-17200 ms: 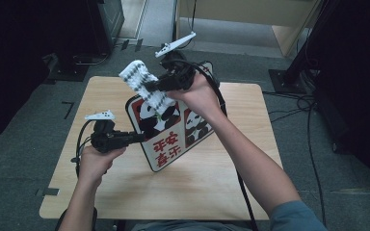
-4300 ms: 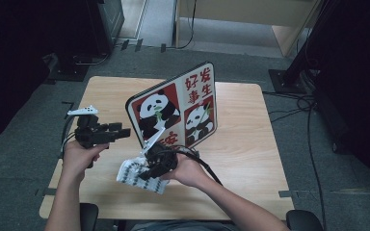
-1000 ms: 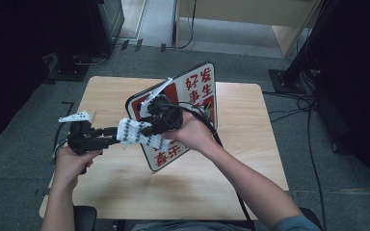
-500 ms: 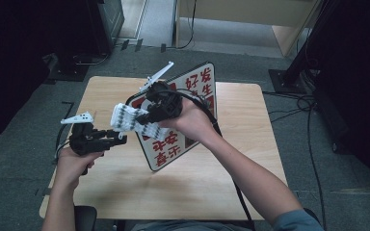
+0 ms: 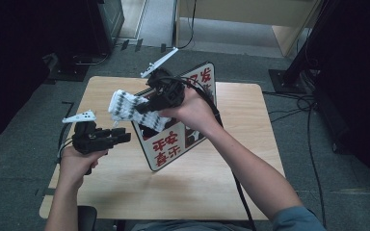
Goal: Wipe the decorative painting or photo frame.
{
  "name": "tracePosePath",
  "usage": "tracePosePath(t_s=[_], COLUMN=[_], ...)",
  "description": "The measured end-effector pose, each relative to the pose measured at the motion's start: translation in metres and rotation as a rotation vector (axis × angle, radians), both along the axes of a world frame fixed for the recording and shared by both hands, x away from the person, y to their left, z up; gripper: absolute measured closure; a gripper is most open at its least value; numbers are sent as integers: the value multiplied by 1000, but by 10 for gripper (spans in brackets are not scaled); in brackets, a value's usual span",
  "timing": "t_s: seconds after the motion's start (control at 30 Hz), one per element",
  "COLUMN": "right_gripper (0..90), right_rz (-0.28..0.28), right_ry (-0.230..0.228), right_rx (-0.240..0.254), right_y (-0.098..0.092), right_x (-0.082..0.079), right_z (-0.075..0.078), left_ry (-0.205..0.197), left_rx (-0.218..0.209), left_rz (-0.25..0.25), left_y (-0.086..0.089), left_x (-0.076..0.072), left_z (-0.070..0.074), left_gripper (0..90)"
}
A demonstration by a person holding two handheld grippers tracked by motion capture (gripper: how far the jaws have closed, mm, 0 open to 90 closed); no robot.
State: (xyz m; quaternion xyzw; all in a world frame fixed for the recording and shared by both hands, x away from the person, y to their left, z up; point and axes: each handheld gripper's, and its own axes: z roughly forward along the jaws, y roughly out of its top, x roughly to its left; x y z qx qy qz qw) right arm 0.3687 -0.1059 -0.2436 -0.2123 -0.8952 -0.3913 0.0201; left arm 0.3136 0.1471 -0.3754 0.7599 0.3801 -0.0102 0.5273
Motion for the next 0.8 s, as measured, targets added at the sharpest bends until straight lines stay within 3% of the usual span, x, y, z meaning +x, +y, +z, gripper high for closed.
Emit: tracePosePath(t_s=[0.1, 0.23, 0.33, 0.6, 0.8], right_gripper=[809, 809, 809, 810, 809], right_rz=[-5, -10, -21, -58, -106], right_ry=[-1, -7, -16, -36, -39], right_rx=[4, 20, 23, 44, 68], right_y=[-1, -4, -6, -11, -15], right_x=[2, 5, 8, 21, 36], right_z=[5, 12, 20, 35, 37], left_ry=[-7, 17, 5, -14, -26], left_rx=[-2, -15, -25, 13, 8], left_rz=[-3, 5, 11, 10, 12], left_y=[-5, -9, -12, -22, -27], left_x=[-1, 0, 0, 1, 3], left_z=[3, 5, 7, 6, 6], left_gripper=[574, 614, 633, 652, 707])
